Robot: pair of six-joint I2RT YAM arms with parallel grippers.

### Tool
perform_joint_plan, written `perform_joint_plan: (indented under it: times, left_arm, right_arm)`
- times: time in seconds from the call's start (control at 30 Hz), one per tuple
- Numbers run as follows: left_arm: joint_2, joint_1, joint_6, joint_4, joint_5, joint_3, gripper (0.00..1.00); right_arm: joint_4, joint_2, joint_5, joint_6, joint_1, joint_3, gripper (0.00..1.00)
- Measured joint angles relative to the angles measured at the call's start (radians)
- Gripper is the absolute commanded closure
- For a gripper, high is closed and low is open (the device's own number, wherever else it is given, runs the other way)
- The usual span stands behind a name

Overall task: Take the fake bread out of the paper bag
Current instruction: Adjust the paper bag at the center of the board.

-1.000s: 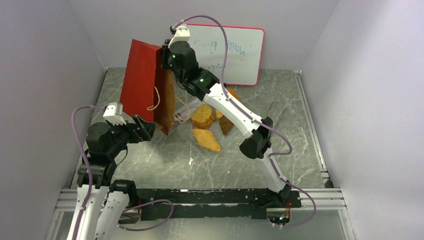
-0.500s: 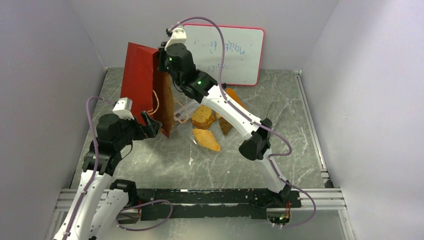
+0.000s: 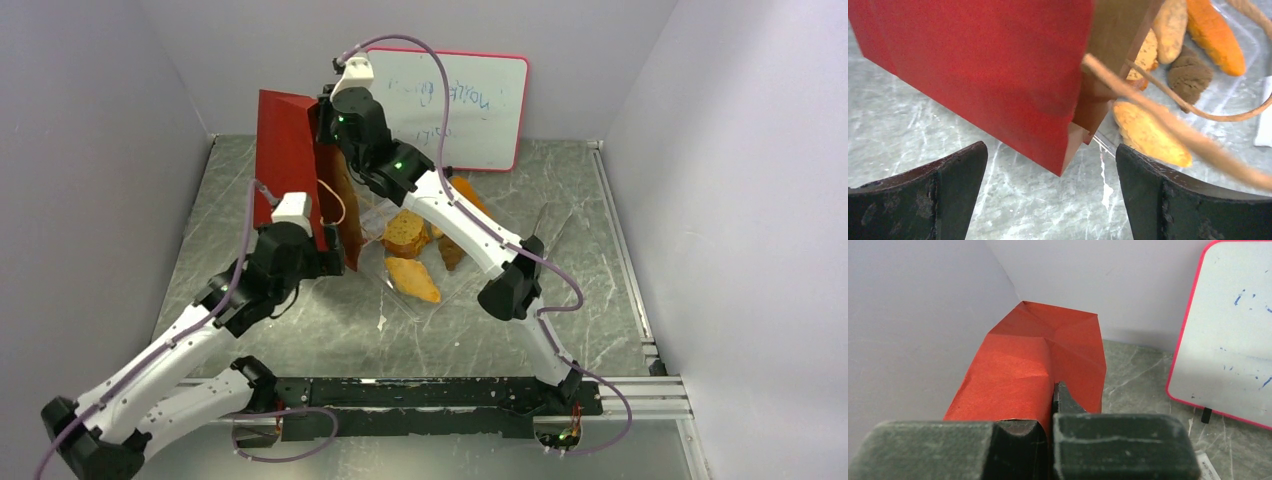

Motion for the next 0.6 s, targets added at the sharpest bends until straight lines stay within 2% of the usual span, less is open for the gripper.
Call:
perform_joint_plan:
  times: [0.2, 0.3, 0.5, 0.6]
  left_arm:
    - [0.19, -0.234, -0.125, -0.124, -0.352, 0.125, 0.07]
    - [0.287, -0.317, -0.216, -0.22, -0.489, 0.164, 0.09]
    - [0.342, -0.351, -0.395, -0.404, -0.629, 0.177, 0.2]
    - [0.307, -0.356, -0.436, -0.436, -0.662, 0.174, 0.32]
  right_arm:
    - [0.0, -0.006, -0.001, 0.005, 0.0, -0.026, 1.0]
    - [0.0, -0.018, -0.002, 0.007, 0.0, -0.042, 1.0]
    - [0.0, -0.061, -0.002, 0.008, 0.0, -0.079, 1.0]
    - [0.0, -0.079, -0.002, 0.008, 0.0, -0.088, 1.0]
